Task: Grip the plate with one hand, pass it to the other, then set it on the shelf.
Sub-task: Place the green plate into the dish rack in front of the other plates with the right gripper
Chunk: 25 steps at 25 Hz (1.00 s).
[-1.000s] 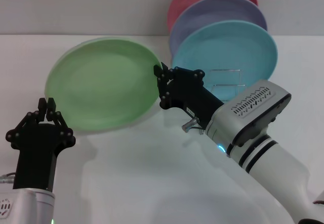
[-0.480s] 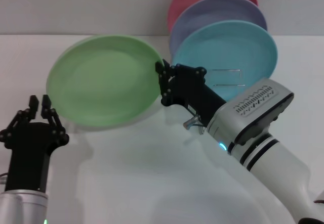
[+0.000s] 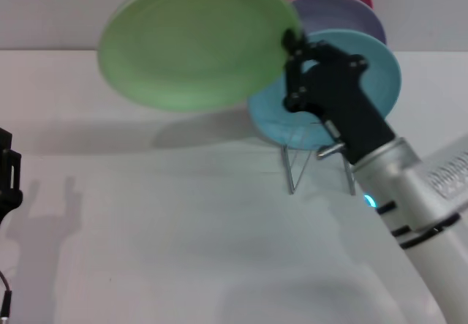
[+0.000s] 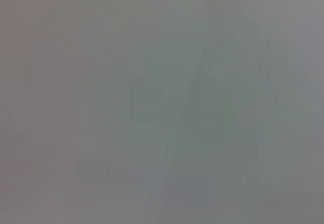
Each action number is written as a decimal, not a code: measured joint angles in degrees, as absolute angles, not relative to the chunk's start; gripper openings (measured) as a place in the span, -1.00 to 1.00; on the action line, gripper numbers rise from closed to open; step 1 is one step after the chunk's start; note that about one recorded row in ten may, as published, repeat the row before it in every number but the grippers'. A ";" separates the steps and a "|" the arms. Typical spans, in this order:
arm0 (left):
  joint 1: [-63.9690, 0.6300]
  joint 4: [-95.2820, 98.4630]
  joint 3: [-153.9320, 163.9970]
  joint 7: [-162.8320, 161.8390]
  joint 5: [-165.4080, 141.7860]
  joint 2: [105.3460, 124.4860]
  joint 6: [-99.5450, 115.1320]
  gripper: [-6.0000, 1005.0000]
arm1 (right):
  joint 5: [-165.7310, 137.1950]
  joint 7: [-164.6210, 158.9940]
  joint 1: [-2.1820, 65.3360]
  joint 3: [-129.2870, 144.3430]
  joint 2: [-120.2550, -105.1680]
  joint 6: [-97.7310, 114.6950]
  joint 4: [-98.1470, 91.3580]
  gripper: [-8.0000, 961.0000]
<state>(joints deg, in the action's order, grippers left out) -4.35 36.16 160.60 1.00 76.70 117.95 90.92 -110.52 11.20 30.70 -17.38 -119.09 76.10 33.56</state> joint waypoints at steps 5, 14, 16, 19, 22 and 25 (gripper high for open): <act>-5.46 29.91 160.23 -9.05 72.63 117.95 95.49 -0.01 | -110.97 15.33 26.10 -17.49 -118.86 86.56 34.36 -0.94; -7.04 30.20 158.78 -9.44 71.97 117.28 96.58 0.66 | -111.45 20.96 18.65 -18.94 -116.46 94.45 36.53 -0.94; -7.72 30.29 158.26 -9.08 71.97 117.16 96.18 0.66 | -111.46 21.87 17.12 -18.90 -113.49 94.55 39.72 -0.94; -8.04 30.36 157.63 -9.00 71.96 117.12 95.96 0.66 | -111.46 21.96 16.33 -18.67 -110.55 93.32 43.60 -0.94; -8.39 30.39 156.77 -8.75 71.98 117.10 95.62 0.66 | -111.46 23.49 14.85 -18.91 -104.95 88.17 52.21 -0.94; -8.67 30.73 155.68 -7.34 71.98 117.14 95.37 0.66 | -111.46 25.80 13.62 -19.97 -100.10 81.79 60.34 -0.94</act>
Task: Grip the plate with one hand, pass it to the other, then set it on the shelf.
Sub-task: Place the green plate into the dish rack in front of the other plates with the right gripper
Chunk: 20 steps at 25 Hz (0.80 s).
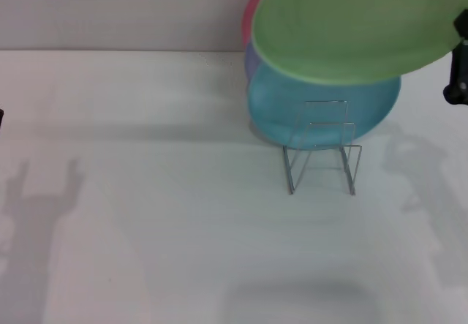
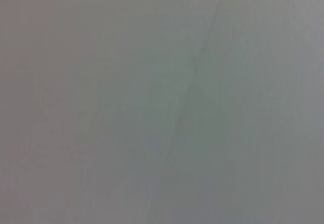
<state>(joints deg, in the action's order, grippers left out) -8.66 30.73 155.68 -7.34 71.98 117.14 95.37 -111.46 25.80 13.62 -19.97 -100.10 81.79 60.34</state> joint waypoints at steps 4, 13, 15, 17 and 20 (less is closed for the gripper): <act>-8.87 33.19 154.65 -3.05 71.99 117.05 94.86 0.66 | -111.46 29.50 11.41 -23.68 -95.96 71.63 69.14 -0.94; -9.12 37.06 152.28 2.70 71.99 116.73 92.78 0.66 | -124.67 34.36 -1.51 -43.68 -97.45 42.86 83.24 -0.94; -9.25 37.08 151.72 2.83 71.99 116.74 92.63 0.66 | -130.07 33.06 -4.90 -47.36 -99.50 39.58 85.52 -0.94; -9.25 37.08 151.72 2.83 71.99 116.74 92.63 0.66 | -136.11 30.69 -8.15 -50.66 -101.56 36.65 87.65 -0.94; -9.41 36.90 151.16 2.92 71.98 116.93 92.89 0.66 | -144.37 25.84 -11.82 -54.80 -103.99 32.16 90.41 -0.94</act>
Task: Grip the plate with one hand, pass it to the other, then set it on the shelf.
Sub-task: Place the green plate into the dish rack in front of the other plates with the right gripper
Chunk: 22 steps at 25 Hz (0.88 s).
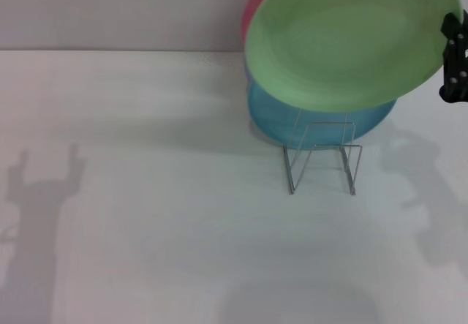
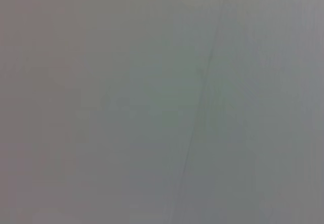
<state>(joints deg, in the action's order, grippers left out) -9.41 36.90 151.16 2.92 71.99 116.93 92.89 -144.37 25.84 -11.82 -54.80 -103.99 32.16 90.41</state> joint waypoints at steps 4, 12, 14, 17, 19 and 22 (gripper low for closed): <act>-9.49 36.70 151.09 2.95 71.98 117.09 92.90 0.66 | -152.45 23.15 -14.26 -57.89 -105.76 26.86 92.93 -0.94; -9.49 36.57 151.08 3.06 71.98 117.29 92.97 0.66 | -157.32 23.49 -14.57 -60.79 -106.95 18.32 94.87 -0.94; -9.49 36.46 151.08 3.07 71.98 117.42 93.04 0.66 | -158.14 23.62 -14.52 -61.31 -107.30 17.48 94.71 -0.94; -9.55 36.05 151.05 3.08 71.98 117.76 93.44 0.66 | -158.65 23.87 -14.38 -61.72 -107.48 16.51 94.63 -0.93; -9.63 35.80 151.01 3.08 71.98 117.84 93.77 0.66 | -159.19 23.95 -14.29 -61.96 -107.55 15.96 94.58 -0.92; -9.74 35.73 150.99 3.08 71.98 117.87 94.06 0.66 | -160.39 24.03 -14.32 -62.12 -107.78 15.45 94.53 -0.91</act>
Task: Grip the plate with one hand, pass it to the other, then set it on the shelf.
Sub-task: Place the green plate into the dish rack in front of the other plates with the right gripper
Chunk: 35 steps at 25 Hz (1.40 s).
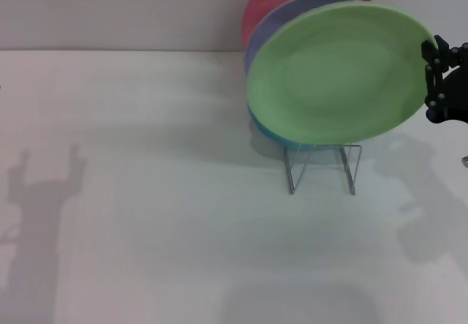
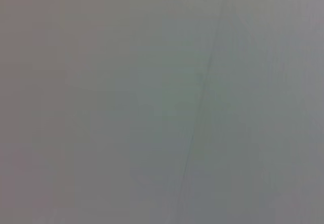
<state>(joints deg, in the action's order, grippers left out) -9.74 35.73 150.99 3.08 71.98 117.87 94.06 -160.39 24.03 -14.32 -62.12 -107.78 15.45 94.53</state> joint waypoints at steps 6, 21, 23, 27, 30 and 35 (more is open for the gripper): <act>-9.75 35.73 150.99 3.08 71.98 117.86 94.46 0.66 | -162.06 24.06 -14.63 -62.33 -107.89 14.47 94.52 -0.88; -9.17 35.68 151.00 2.53 71.16 117.43 95.89 0.66 | -166.95 24.10 -15.74 -62.72 -111.07 13.43 92.49 -0.80; -9.17 35.68 151.00 2.49 71.09 117.40 95.96 0.66 | -167.12 24.42 -16.04 -62.90 -111.60 13.43 92.18 -0.79; -9.14 35.68 151.00 2.48 70.70 117.35 96.19 0.66 | -167.17 25.43 -16.64 -63.07 -112.29 13.43 91.85 -0.77; -8.86 35.68 151.00 2.46 70.43 117.33 96.58 0.66 | -167.17 25.50 -16.99 -62.87 -112.39 13.55 91.73 -0.75; -7.97 35.68 151.00 2.40 70.02 117.26 97.39 0.66 | -167.17 26.02 -17.13 -62.90 -113.08 13.53 91.03 -0.72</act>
<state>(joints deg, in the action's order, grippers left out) -7.97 35.68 151.00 2.41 70.02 117.26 97.39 -167.17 26.01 -17.13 -62.90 -113.08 13.53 91.03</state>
